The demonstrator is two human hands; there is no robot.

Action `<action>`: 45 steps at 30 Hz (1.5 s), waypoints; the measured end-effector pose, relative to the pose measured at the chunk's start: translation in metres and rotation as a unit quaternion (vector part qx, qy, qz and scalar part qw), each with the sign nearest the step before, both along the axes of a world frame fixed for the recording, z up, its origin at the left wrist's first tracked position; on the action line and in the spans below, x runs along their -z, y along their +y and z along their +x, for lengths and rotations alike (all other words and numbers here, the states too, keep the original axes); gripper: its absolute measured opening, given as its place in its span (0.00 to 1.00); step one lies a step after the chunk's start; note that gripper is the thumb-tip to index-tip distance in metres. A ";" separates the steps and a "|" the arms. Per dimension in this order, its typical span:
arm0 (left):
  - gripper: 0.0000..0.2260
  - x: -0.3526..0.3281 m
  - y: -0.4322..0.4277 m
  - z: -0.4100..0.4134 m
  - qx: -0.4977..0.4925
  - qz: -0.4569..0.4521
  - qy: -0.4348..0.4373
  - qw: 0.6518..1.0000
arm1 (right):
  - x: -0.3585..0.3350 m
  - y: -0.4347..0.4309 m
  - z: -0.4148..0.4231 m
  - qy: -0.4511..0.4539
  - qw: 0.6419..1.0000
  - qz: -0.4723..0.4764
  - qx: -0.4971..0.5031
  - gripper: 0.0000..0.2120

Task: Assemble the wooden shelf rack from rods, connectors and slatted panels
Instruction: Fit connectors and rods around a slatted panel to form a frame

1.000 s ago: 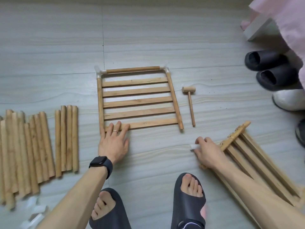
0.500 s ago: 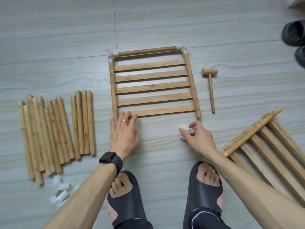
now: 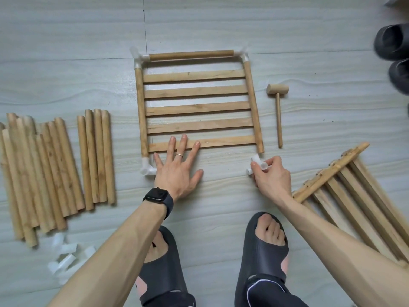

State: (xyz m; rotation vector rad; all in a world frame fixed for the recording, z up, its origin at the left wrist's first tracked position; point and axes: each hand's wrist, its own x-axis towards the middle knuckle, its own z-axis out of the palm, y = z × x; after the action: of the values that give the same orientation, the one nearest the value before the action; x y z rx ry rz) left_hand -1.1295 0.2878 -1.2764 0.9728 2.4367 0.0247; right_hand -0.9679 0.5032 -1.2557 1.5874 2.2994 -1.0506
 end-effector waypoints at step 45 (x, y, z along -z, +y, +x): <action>0.24 -0.043 -0.272 -0.117 -0.648 -0.006 0.065 0.759 | -0.016 -0.147 -0.123 -0.027 0.768 0.202 -0.607 0.39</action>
State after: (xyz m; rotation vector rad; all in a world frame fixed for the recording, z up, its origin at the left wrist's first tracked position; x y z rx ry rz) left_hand -1.2469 0.0154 -1.2334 -0.9012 2.6996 0.4180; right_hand -1.0910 0.3566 -1.2400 -0.0951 2.7611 -0.1490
